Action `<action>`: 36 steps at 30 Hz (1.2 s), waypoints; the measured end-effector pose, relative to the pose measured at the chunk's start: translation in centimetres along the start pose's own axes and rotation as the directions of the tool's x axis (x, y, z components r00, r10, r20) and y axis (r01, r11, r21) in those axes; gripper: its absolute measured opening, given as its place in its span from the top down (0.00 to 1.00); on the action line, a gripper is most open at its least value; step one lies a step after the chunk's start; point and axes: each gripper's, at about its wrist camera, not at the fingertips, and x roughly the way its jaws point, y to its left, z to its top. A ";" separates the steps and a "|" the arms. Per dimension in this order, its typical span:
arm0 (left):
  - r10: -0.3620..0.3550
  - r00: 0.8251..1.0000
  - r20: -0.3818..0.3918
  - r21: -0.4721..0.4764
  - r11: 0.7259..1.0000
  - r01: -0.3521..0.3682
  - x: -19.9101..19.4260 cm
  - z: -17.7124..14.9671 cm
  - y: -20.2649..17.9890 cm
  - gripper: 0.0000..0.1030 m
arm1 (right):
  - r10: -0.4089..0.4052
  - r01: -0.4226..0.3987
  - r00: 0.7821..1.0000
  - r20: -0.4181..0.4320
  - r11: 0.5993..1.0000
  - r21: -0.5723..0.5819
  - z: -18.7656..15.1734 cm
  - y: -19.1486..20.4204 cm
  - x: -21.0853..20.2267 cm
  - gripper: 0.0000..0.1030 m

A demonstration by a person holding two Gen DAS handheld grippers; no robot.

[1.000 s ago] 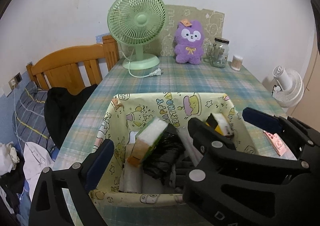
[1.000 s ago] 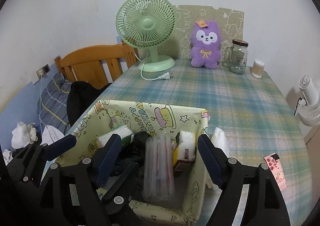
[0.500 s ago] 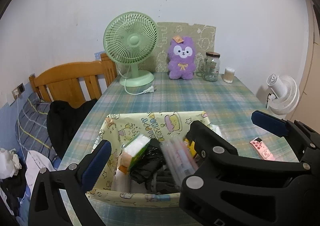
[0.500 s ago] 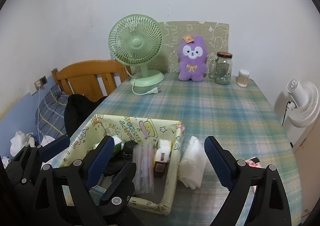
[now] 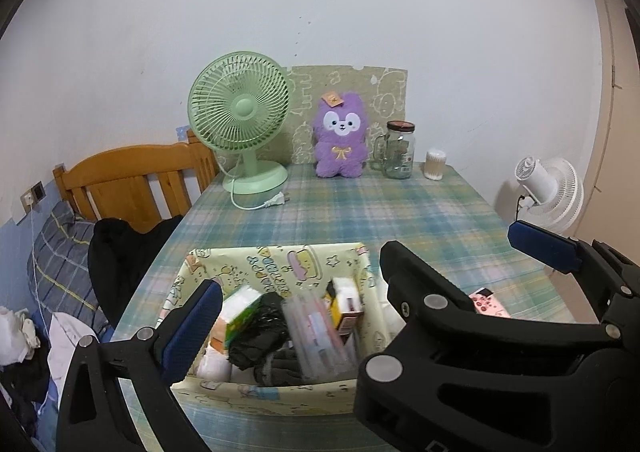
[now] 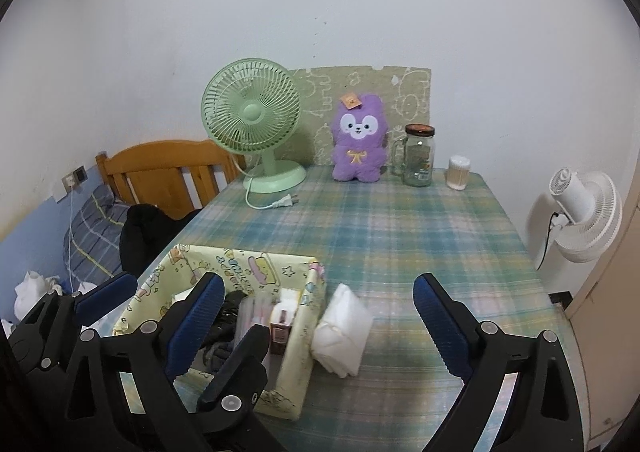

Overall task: Organize soft objects
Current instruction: 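Withdraw both tools from the box toward the white tissue bundle and pink package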

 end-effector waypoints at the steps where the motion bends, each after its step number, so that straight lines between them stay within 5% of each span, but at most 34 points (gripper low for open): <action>1: -0.002 1.000 0.002 0.001 1.000 0.002 -0.1 0.0 -0.2 0.00 | -0.003 0.003 1.000 0.004 1.000 0.001 0.0 -0.3 -0.2 0.05; 36: -0.066 0.998 -0.025 0.065 0.996 0.067 1.6 -0.7 -9.6 0.00 | -0.133 0.132 0.991 0.015 0.990 0.044 -2.1 -9.2 -1.7 0.04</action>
